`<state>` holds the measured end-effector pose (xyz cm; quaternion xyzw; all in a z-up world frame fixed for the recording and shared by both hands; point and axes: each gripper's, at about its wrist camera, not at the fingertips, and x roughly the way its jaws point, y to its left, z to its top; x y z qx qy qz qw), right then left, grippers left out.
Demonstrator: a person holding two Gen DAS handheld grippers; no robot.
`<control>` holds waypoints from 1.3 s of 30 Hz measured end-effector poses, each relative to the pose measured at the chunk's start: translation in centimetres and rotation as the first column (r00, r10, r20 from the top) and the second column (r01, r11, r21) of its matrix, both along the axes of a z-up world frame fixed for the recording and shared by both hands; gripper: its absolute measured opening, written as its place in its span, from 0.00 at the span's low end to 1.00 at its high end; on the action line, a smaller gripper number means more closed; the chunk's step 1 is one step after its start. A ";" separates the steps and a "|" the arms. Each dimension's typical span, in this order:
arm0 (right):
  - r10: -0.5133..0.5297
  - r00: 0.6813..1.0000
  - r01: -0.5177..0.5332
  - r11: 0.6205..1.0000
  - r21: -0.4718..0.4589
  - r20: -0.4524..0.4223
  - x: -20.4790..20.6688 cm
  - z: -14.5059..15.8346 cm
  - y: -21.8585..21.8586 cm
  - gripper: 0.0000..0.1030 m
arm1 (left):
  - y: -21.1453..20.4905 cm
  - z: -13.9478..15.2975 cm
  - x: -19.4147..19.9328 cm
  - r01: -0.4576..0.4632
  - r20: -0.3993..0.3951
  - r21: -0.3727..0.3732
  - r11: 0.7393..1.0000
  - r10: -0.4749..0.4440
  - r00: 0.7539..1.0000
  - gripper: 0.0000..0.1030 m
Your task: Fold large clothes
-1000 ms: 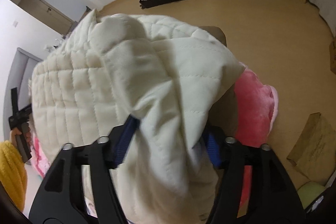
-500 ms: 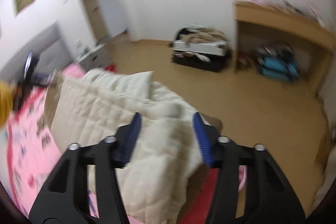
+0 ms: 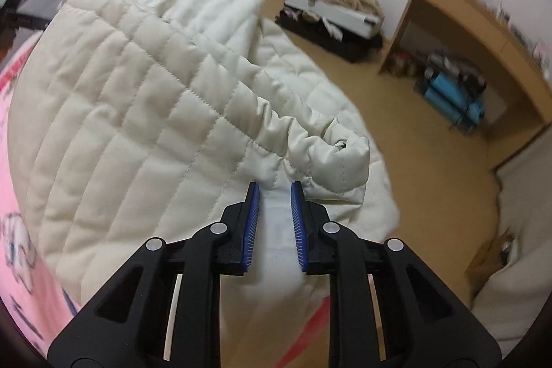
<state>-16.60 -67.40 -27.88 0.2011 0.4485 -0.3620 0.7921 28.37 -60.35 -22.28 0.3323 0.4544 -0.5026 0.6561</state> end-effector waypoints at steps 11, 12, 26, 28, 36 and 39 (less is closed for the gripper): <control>-0.059 0.994 0.037 0.975 0.219 0.097 0.2 -3.3 -4.5 0.17 | 0.1 -3.5 -0.7 -0.120 0.003 -0.007 0.993 0.120 0.993 0.91; -0.060 0.994 0.037 0.973 0.228 0.096 0.4 -3.1 -4.3 0.17 | 0.3 -3.7 -0.7 -0.135 -0.001 0.000 0.991 0.135 0.991 0.91; 0.024 0.965 0.008 0.993 -0.121 0.262 -2.8 9.4 1.7 0.73 | 5.2 5.0 -8.9 -0.257 0.278 -0.222 0.941 0.313 0.908 0.95; 0.009 0.970 0.030 0.987 -0.158 0.244 -3.2 11.4 3.1 0.83 | 7.4 7.6 -11.3 -0.259 0.253 -0.311 0.914 0.342 0.905 0.95; -0.090 0.956 0.158 0.960 -0.232 0.278 -5.8 17.3 8.2 0.92 | 13.9 14.7 -20.4 -0.323 0.157 -0.441 0.837 0.426 0.891 0.95; -0.093 0.960 0.167 0.948 -0.273 0.263 -6.4 18.5 10.0 0.92 | 16.4 16.4 -23.2 -0.339 0.153 -0.465 0.818 0.451 0.879 0.95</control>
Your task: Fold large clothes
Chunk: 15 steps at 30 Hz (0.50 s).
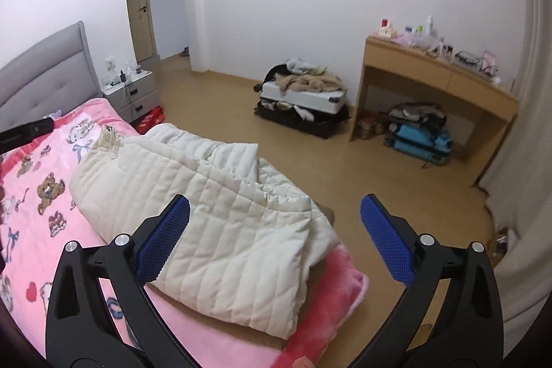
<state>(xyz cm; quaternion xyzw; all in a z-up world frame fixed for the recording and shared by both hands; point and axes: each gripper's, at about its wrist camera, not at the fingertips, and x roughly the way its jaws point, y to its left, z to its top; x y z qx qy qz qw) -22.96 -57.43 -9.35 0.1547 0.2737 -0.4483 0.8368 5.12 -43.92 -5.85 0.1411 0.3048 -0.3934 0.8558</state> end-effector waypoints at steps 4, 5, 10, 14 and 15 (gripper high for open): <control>0.013 1.000 -0.014 0.999 -0.045 -0.021 -0.3 1.4 2.3 0.92 | 2.4 1.7 -2.9 0.039 -0.052 -0.039 0.998 -0.041 0.998 0.95; 0.017 1.000 -0.018 0.999 -0.050 -0.019 -0.3 1.8 2.8 0.92 | 2.7 2.0 -3.5 0.057 -0.057 -0.041 0.998 -0.059 0.997 0.95; -0.019 0.999 0.017 0.998 -0.064 -0.028 -0.9 3.3 4.6 0.92 | 4.1 3.6 -6.9 0.139 -0.057 -0.039 0.990 -0.141 0.988 0.95; -0.007 0.999 0.005 0.998 -0.067 -0.039 -1.7 4.3 5.7 0.92 | 4.8 3.9 -8.2 0.180 -0.057 -0.017 0.984 -0.180 0.982 0.95; -0.003 0.999 0.000 0.997 -0.076 -0.047 -1.9 4.5 6.1 0.92 | 4.9 4.0 -8.3 0.188 -0.052 -0.011 0.982 -0.189 0.981 0.95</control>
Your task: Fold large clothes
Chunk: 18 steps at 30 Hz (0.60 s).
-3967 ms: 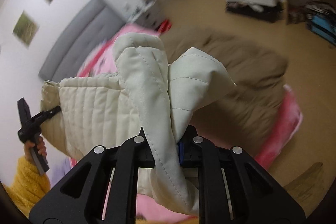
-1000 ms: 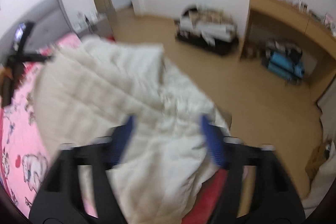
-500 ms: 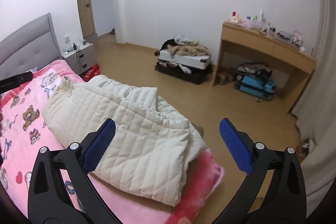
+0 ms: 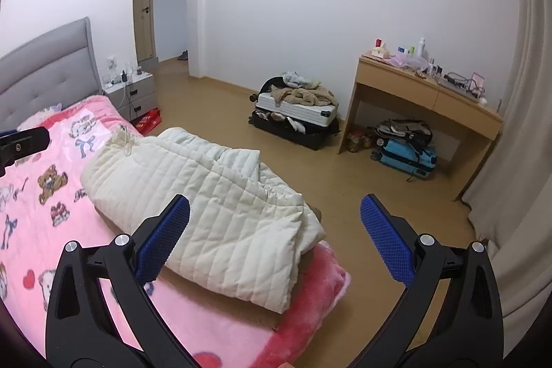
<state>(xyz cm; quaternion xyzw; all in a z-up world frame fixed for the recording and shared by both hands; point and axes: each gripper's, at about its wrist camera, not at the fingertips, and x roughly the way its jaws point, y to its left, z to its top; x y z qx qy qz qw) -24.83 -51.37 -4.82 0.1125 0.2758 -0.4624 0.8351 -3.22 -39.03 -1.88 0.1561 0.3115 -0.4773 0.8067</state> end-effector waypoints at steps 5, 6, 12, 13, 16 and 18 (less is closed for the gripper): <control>0.015 0.999 -0.016 1.000 -0.024 -0.034 -0.5 0.0 1.4 0.92 | 0.3 0.0 -0.5 0.028 -0.027 -0.016 0.999 -0.028 0.999 0.95; 0.017 0.999 -0.018 1.000 -0.021 -0.035 -0.5 0.0 1.6 0.92 | 0.2 -0.1 -0.6 0.027 -0.029 -0.009 1.000 -0.027 0.999 0.95; 0.018 1.000 -0.018 1.000 0.006 -0.013 -1.2 0.0 2.0 0.92 | -0.2 -0.4 -2.0 0.034 0.036 -0.009 0.999 -0.034 0.999 0.95; 0.022 1.000 -0.022 1.000 0.006 -0.015 -1.2 0.0 2.1 0.92 | -0.4 -0.5 -2.1 0.036 0.035 -0.004 0.999 -0.036 0.999 0.95; 0.025 0.999 -0.025 1.000 -0.002 -0.028 -1.2 0.2 2.2 0.92 | -0.7 -0.7 -2.5 0.046 0.031 -0.013 0.999 -0.046 0.998 0.95; 0.026 0.999 -0.026 1.000 -0.004 -0.027 -1.2 0.3 2.1 0.92 | -0.7 -0.8 -2.8 0.052 0.046 -0.006 0.999 -0.051 0.998 0.95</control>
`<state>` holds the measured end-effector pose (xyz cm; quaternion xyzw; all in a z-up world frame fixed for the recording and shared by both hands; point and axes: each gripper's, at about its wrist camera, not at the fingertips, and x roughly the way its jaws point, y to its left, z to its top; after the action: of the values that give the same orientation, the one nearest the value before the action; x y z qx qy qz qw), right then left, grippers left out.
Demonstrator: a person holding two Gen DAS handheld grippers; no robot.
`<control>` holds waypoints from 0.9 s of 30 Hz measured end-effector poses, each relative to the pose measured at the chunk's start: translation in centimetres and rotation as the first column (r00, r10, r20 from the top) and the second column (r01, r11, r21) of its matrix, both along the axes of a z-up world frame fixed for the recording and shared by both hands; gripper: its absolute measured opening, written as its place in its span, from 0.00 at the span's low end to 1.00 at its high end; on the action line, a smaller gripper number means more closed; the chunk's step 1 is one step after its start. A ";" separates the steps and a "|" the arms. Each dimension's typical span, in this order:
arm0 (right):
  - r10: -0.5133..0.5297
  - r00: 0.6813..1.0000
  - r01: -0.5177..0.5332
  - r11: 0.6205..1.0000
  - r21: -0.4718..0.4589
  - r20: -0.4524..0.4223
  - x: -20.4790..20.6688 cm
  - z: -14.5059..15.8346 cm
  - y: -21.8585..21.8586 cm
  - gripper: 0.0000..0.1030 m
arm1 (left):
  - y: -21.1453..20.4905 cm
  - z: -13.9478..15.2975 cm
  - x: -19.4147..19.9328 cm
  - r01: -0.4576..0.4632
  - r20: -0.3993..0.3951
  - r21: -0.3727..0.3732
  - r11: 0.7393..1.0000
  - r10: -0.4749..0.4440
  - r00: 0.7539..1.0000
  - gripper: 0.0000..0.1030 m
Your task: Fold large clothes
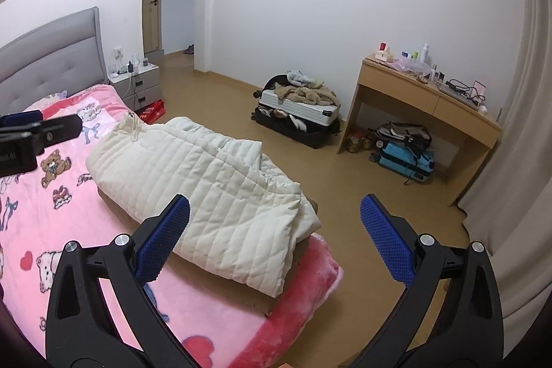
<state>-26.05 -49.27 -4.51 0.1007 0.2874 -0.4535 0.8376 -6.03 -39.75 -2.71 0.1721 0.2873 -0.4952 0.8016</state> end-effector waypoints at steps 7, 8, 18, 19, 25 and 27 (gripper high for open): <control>0.001 1.000 -0.001 1.000 0.009 0.004 0.2 0.0 -0.4 0.92 | -0.4 -0.2 -0.2 0.029 -0.016 0.019 0.999 -0.028 0.999 0.95; 0.004 1.000 -0.004 1.000 0.014 0.006 0.2 -0.1 -0.4 0.92 | -0.4 -0.2 -0.2 0.031 -0.019 0.022 0.999 -0.031 0.999 0.95; 0.004 1.000 -0.005 0.999 0.042 0.017 0.3 -0.4 -1.0 0.92 | -0.3 -0.2 -0.1 0.025 0.004 0.027 0.999 -0.026 1.000 0.95; 0.004 1.000 -0.005 0.999 0.042 0.018 0.3 -0.4 -1.0 0.92 | -0.3 -0.2 -0.1 0.024 0.013 0.028 0.999 -0.024 1.000 0.95; 0.015 1.000 -0.016 0.999 0.042 0.012 0.6 -0.6 -1.2 0.92 | -0.5 -0.2 -0.1 0.022 0.025 0.030 0.999 -0.023 0.999 0.95; 0.019 1.000 -0.020 0.999 0.044 0.015 0.7 -0.6 -1.3 0.92 | -0.5 -0.2 -0.1 0.021 0.028 0.033 0.999 -0.022 0.999 0.95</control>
<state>-25.34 -50.55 -5.15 0.1195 0.2922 -0.4381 0.8416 -6.10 -40.25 -2.91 0.1952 0.2821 -0.4965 0.7974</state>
